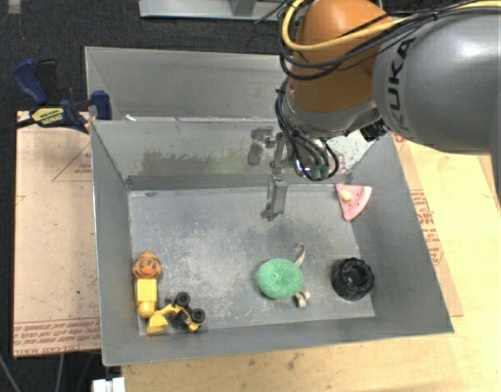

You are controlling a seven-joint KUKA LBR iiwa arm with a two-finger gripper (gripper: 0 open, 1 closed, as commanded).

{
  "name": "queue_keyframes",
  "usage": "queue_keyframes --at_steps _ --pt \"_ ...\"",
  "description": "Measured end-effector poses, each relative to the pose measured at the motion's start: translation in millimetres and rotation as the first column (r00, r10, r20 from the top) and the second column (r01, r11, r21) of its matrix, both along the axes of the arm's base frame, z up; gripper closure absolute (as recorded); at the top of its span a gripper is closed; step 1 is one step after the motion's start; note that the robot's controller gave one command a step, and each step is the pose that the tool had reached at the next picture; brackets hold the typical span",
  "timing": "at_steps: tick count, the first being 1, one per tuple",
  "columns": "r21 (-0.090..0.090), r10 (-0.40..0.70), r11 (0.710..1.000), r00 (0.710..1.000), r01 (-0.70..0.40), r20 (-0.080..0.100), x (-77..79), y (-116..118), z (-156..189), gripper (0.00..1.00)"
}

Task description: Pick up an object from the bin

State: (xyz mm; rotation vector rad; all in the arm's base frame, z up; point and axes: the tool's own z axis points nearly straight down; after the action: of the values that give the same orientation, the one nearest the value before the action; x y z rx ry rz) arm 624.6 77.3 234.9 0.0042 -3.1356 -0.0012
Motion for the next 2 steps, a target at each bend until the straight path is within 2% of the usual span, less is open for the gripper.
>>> queue_keyframes --at_steps 1,2 --pt "0.001 -0.001 1.0 1.0 0.001 0.008 1.3 -0.4 5.1 0.0" --pt "0.002 -0.025 1.0 1.0 0.025 0.014 -15.3 -22.9 -41.6 0.0"
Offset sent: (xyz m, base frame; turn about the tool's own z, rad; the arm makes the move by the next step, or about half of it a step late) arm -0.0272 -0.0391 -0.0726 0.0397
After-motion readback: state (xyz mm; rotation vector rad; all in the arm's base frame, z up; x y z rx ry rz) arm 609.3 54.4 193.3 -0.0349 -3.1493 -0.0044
